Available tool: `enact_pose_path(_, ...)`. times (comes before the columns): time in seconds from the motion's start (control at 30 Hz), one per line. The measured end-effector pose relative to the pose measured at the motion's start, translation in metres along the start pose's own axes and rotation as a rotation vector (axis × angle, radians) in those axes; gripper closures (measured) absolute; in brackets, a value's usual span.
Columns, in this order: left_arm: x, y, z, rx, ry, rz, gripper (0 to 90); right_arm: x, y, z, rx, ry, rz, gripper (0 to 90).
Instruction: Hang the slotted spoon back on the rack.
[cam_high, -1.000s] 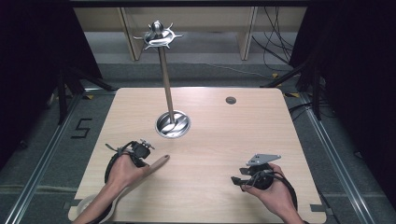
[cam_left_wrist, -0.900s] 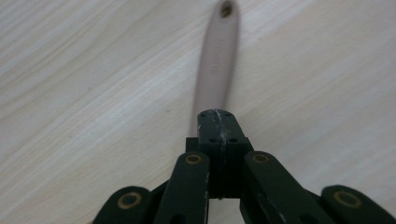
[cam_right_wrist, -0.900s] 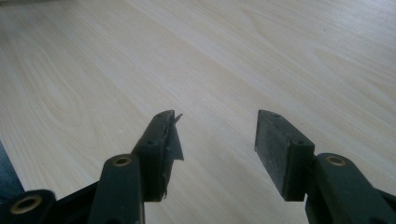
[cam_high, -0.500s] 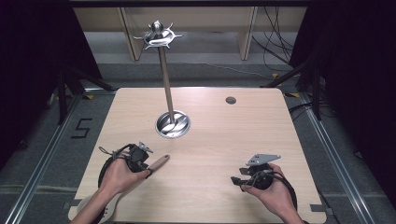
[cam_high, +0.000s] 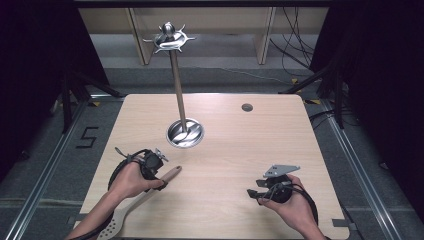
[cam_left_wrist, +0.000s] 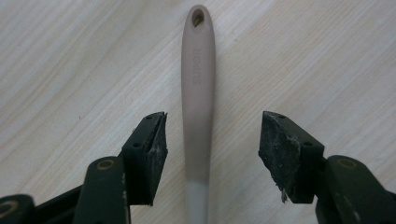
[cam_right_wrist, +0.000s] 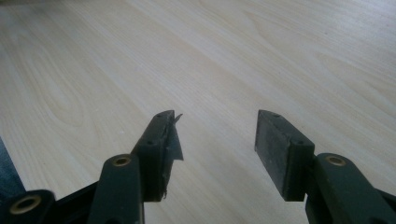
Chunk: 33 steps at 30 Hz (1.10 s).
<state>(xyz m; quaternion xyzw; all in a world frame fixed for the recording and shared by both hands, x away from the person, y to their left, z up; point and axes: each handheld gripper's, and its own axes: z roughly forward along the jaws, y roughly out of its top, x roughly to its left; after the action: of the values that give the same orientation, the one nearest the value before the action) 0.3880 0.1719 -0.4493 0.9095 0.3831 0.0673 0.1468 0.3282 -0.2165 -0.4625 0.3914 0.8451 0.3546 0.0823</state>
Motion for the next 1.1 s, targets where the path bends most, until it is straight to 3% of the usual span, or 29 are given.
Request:
enact_pose_path(0.07, 0.006, 0.004, 0.002, 0.044, -0.008, 0.008, 41.0, 0.000, 0.000, 0.000, 0.002, -0.002, 0.000, 48.5)
enact_pose_path(0.1, 0.007, 0.005, 0.004, 0.051, -0.012, -0.013, 41.6, 0.000, 0.000, 0.000, 0.003, -0.001, 0.000, 48.5)
enact_pose_path(0.17, 0.010, 0.009, 0.006, 0.076, -0.005, -0.004, 42.8, 0.000, -0.001, 0.002, -0.016, -0.001, 0.008, 48.4)
enact_pose_path(0.33, 0.011, 0.015, 0.015, 0.117, -0.008, 0.010, 44.9, -0.001, 0.000, 0.001, 0.009, 0.004, 0.009, 48.4)
enact_pose_path(0.4, 0.010, 0.016, 0.020, 0.118, -0.025, -0.006, 44.9, 0.000, -0.001, 0.001, 0.011, 0.007, 0.009, 48.3)
enact_pose_path(0.5, 0.010, 0.018, 0.022, 0.136, -0.007, -0.001, 46.5, 0.000, -0.002, 0.003, -0.006, 0.007, 0.004, 48.3)
enact_pose_path(0.73, 0.011, 0.018, 0.027, 0.160, -0.009, -0.009, 50.3, 0.000, -0.002, 0.003, 0.001, 0.005, 0.007, 48.1)
enact_pose_path(0.77, 0.010, 0.018, 0.027, 0.173, -0.018, -0.034, 51.3, 0.000, -0.002, 0.003, -0.001, 0.006, 0.002, 48.0)
enact_pose_path(0.8, 0.012, 0.018, 0.028, 0.179, -0.017, -0.006, 52.7, 0.000, -0.001, 0.002, 0.015, 0.007, -0.004, 48.0)
enact_pose_path(0.83, 0.011, 0.018, 0.030, 0.180, -0.015, -0.006, 53.1, 0.000, -0.001, 0.002, 0.015, 0.008, -0.003, 48.0)
enact_pose_path(0.93, 0.009, 0.016, 0.034, 0.189, -0.031, -0.043, 54.1, 0.000, -0.001, 0.002, 0.017, 0.007, 0.004, 48.0)
enact_pose_path(0.97, 0.012, 0.017, 0.034, 0.196, -0.027, -0.012, 54.4, 0.000, -0.002, 0.004, -0.005, 0.006, 0.011, 48.0)
enact_pose_path(1.0, 0.010, 0.016, 0.035, 0.201, -0.034, -0.045, 54.8, 0.000, -0.002, 0.003, 0.001, 0.005, 0.010, 48.0)
enact_pose_path(1.1, 0.010, 0.015, 0.037, 0.203, -0.036, -0.044, 56.1, 0.000, -0.002, 0.002, 0.017, 0.006, 0.004, 48.0)
